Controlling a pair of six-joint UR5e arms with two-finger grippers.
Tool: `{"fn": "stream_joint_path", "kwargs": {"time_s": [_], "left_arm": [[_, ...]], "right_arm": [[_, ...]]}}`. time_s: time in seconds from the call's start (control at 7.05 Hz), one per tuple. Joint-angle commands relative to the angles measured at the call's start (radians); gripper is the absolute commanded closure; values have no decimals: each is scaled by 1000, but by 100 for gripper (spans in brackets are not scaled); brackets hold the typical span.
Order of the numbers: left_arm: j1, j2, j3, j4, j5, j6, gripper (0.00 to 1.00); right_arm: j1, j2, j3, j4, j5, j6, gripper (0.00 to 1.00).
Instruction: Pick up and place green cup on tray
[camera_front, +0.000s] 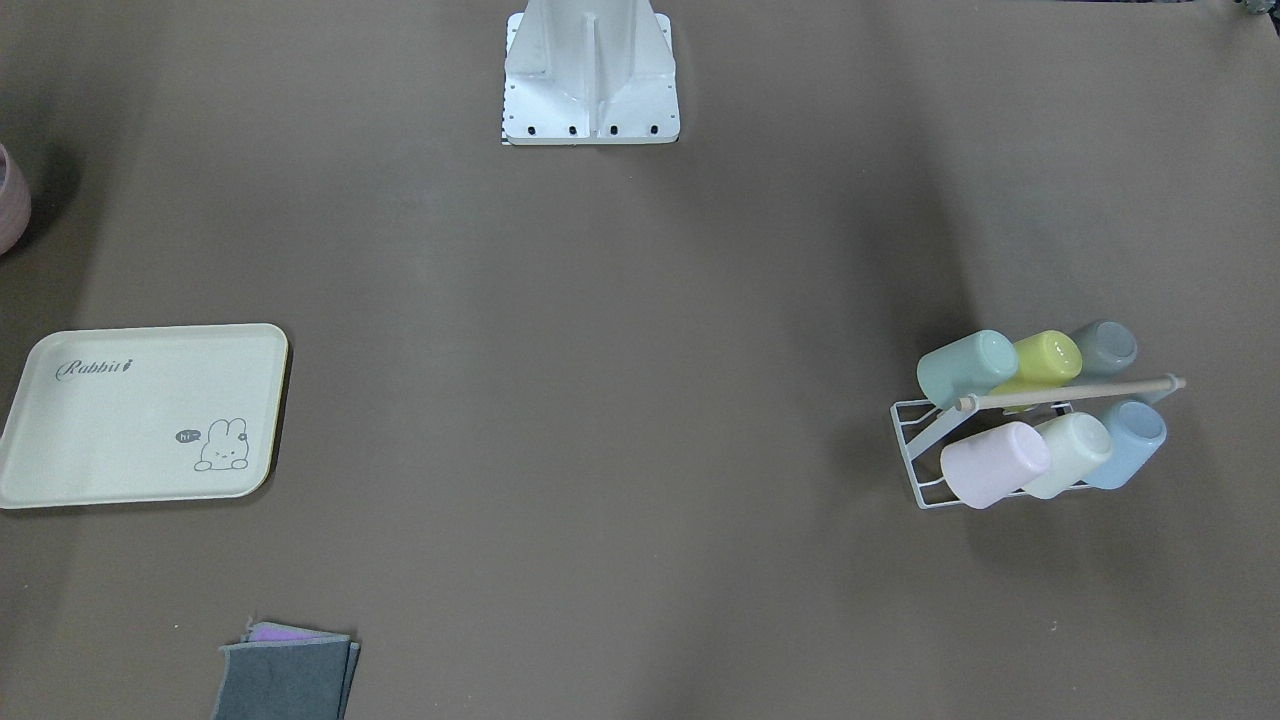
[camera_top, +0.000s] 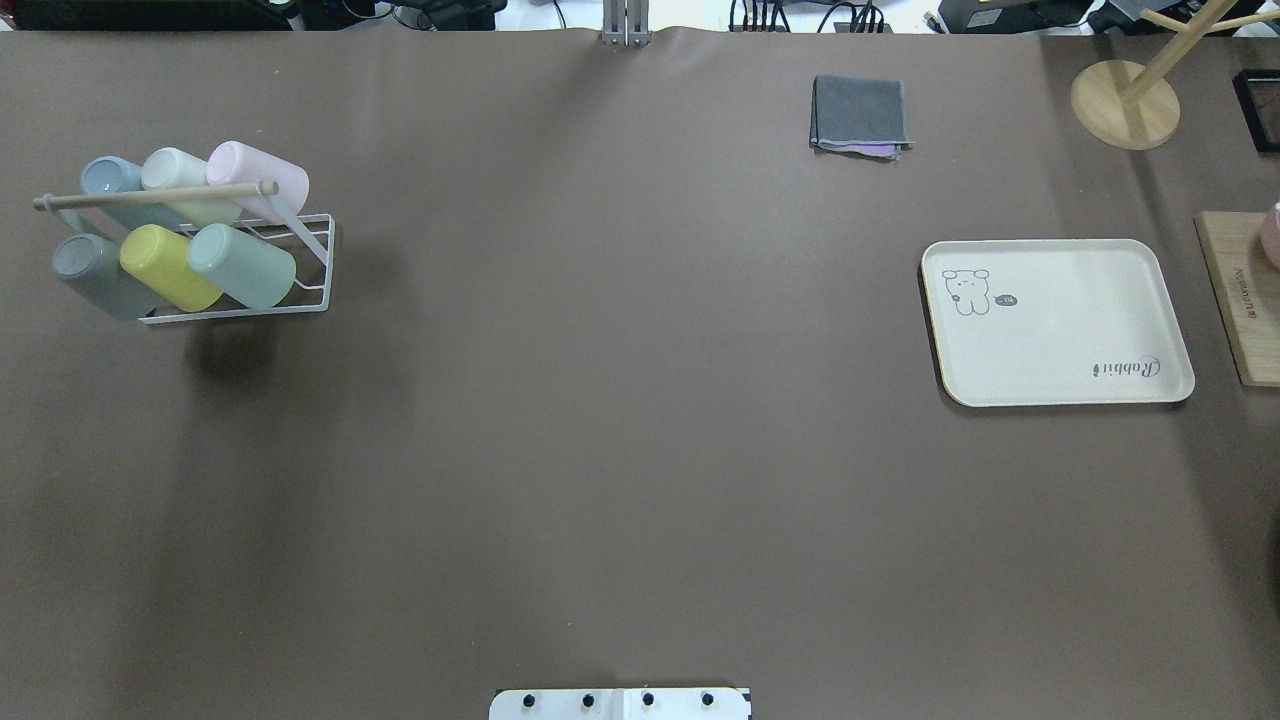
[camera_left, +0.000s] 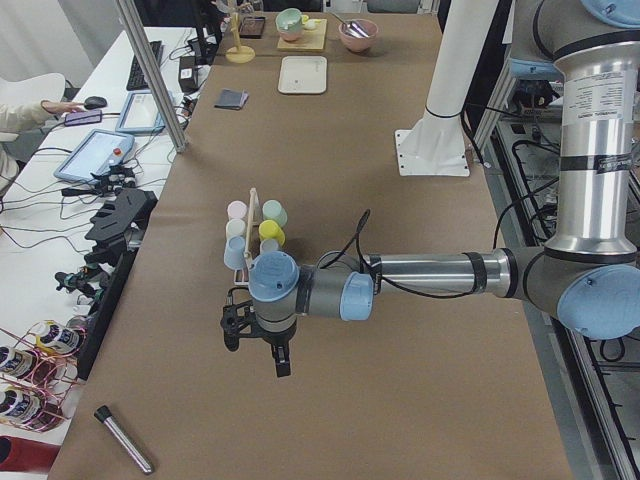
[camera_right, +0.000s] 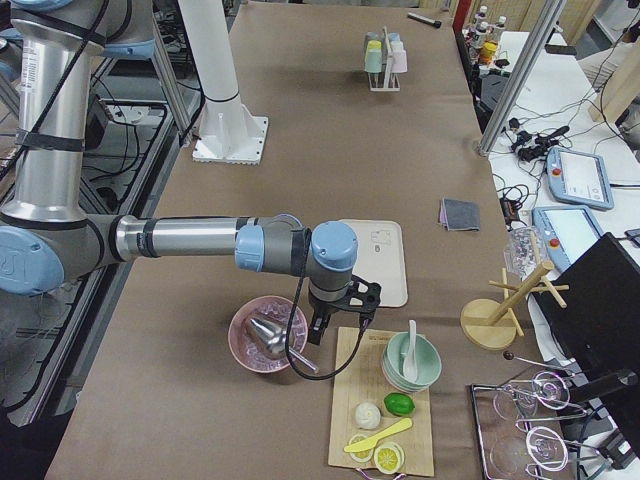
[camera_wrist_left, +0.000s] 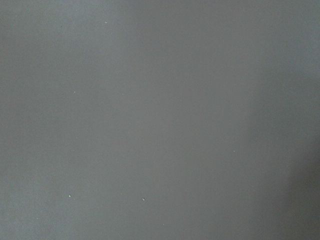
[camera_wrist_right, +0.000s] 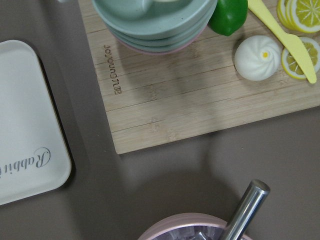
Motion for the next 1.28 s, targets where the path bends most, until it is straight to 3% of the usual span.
{"fn": "stream_joint_path", "kwargs": {"time_s": [0.0,0.43,0.71,0.85,1.14], "left_arm": [[-1,2,-28,2,-2,-1,2],[-1,20,-52,2,-4,-1,2],[-1,26,-65,2,-4,-3,2],[0,25,-66,6,-4,-3,2],[0,25,-78,6,-3,-3,2]], "right_arm": [[-1,1,-3,-1,6,2,0],[-20,1,-7,-2,1,2,0],[-96,21,-30,34,-5,9,0],[-132,93,-115,77,-9,14,0],[-201,145,-147,77,-11,43,1]]}}
